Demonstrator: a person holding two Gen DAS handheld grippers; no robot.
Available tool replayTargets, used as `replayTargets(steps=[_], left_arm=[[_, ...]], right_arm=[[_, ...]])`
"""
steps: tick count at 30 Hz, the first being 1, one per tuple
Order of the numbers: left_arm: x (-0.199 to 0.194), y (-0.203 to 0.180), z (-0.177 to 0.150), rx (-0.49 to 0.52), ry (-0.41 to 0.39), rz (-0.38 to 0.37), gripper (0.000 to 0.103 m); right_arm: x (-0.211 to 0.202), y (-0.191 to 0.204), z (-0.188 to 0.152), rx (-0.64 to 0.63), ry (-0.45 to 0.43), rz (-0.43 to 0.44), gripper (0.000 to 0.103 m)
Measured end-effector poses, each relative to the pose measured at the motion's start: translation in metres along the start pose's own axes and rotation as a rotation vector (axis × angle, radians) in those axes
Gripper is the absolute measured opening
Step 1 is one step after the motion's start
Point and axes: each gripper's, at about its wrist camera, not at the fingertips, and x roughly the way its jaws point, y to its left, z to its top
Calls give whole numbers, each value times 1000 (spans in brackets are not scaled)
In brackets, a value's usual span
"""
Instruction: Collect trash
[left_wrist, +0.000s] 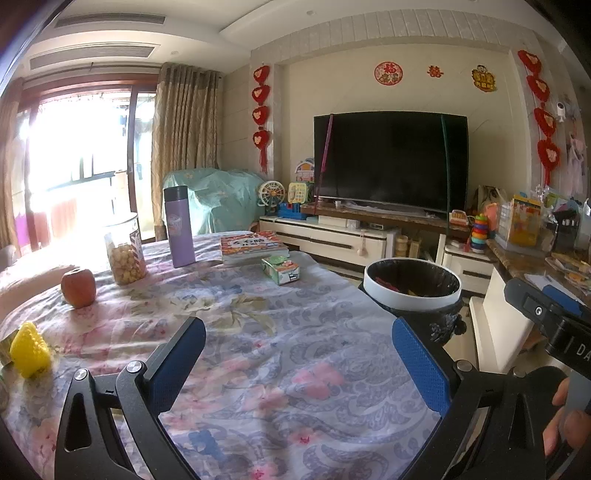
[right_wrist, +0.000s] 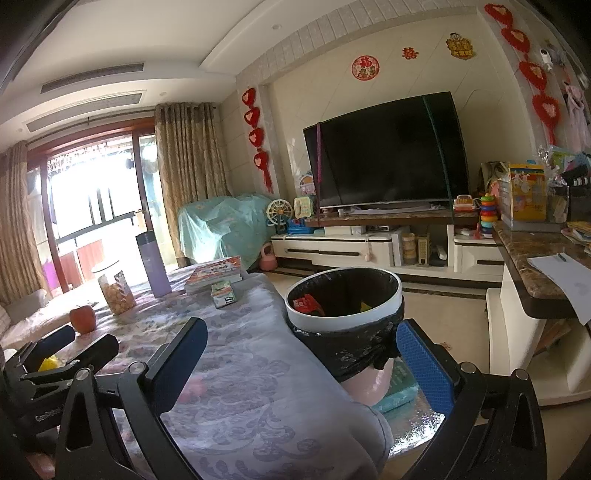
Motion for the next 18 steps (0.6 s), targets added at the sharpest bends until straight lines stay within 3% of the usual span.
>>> replayTargets(steps=[18], left_arm=[[14,13,4,-36,40,14,102]], right_arm=[[16,15,-1,13,44,26,103]])
